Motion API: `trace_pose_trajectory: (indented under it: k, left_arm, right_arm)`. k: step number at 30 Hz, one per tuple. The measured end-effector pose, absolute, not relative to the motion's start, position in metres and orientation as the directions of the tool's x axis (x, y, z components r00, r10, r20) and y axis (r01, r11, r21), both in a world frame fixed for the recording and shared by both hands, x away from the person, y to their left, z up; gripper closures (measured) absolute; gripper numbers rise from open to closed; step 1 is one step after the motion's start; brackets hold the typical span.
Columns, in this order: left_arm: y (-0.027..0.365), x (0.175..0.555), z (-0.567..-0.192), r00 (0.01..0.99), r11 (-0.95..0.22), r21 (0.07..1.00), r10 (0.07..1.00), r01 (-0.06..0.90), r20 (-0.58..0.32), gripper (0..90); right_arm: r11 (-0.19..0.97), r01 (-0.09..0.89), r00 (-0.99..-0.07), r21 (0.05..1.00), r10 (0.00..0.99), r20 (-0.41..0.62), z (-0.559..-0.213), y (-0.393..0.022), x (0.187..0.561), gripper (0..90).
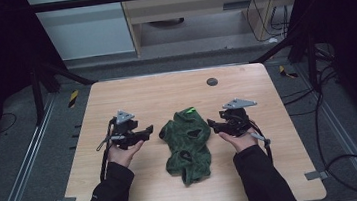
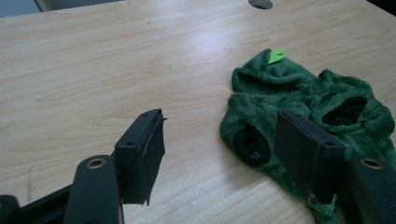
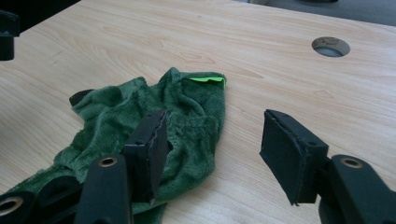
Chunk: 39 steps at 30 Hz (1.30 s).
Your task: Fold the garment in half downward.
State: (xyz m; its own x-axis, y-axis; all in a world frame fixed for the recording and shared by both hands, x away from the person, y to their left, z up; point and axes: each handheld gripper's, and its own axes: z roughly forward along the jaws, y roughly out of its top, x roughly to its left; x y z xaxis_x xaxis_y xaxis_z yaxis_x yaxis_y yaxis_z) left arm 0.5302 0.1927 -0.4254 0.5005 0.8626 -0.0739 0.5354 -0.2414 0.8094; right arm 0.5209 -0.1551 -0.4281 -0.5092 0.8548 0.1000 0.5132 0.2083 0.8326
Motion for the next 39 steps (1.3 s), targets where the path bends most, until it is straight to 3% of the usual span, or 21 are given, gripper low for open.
trace_pose_trajectory:
  k: [18,39]
  left_arm:
    - [0.170,0.554,-0.428,0.509,-0.239,0.813,0.857,0.531,-0.081,38.1]
    - [0.149,0.584,-0.461,0.517,-0.282,0.764,0.852,0.580,-0.079,48.6]
  right_arm:
    - [0.211,0.527,-0.502,0.823,0.859,0.101,-0.436,-0.146,0.543,45.3]
    - [0.233,0.571,-0.506,0.787,0.855,0.114,-0.458,-0.133,0.565,53.3]
